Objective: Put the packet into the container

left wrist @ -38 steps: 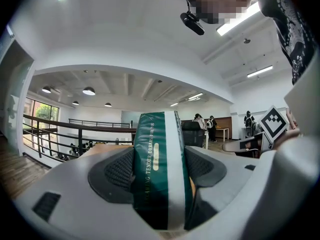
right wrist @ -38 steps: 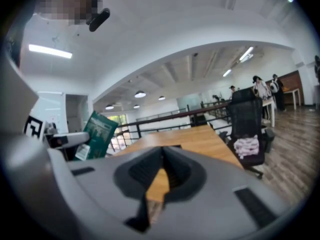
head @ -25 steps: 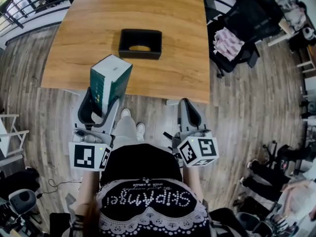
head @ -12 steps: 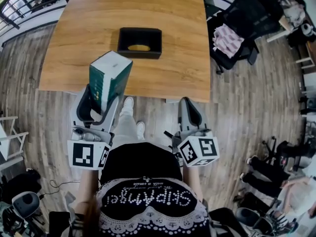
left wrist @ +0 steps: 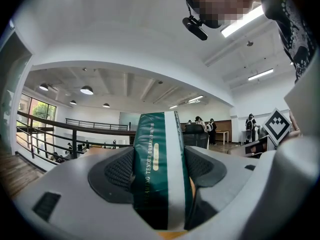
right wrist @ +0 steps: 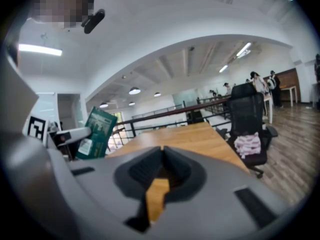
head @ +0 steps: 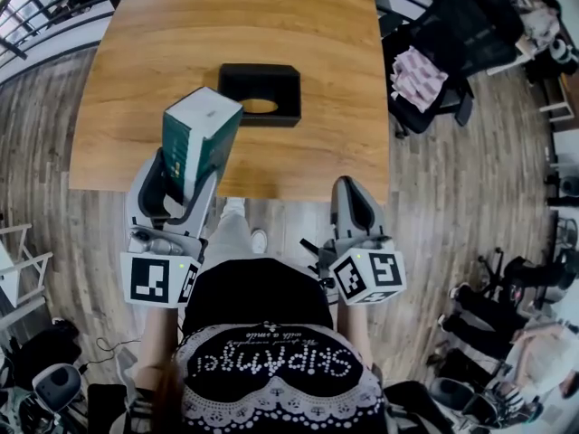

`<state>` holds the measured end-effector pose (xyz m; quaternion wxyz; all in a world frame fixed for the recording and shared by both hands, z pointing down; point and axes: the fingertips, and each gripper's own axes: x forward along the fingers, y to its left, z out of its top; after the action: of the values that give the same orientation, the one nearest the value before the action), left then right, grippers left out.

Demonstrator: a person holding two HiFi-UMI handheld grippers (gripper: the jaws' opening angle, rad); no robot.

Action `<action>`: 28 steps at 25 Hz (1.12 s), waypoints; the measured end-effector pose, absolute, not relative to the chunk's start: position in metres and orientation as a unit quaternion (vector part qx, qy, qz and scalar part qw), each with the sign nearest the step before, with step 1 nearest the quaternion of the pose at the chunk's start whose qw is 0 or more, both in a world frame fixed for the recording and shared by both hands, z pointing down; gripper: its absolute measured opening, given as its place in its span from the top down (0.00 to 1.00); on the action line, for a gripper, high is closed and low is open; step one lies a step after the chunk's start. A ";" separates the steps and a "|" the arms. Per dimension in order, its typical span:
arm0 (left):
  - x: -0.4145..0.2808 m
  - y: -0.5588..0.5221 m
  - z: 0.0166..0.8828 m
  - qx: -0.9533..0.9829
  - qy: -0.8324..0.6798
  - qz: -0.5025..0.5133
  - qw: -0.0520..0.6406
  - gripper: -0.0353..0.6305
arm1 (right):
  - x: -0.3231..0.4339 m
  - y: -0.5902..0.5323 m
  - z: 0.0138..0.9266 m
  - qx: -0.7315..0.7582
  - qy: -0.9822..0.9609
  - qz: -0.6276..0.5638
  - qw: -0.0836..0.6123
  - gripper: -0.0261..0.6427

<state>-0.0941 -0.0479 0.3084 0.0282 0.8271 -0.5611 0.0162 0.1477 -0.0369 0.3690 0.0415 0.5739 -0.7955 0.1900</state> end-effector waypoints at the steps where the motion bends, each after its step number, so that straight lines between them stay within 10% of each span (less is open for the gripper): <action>1: -0.097 -0.056 0.308 0.828 -0.559 0.017 0.028 0.44 | 0.146 -0.045 0.368 0.576 -0.794 0.190 0.041 0.90; 28: -0.153 -0.173 0.329 0.856 -0.514 0.024 0.053 0.44 | 0.104 -0.141 0.371 0.629 -0.752 0.187 0.061 0.90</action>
<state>-0.1526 -0.1727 0.3295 0.0534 0.8559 -0.5138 0.0237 0.1041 -0.1406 0.3706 0.0611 0.6293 -0.7518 0.1872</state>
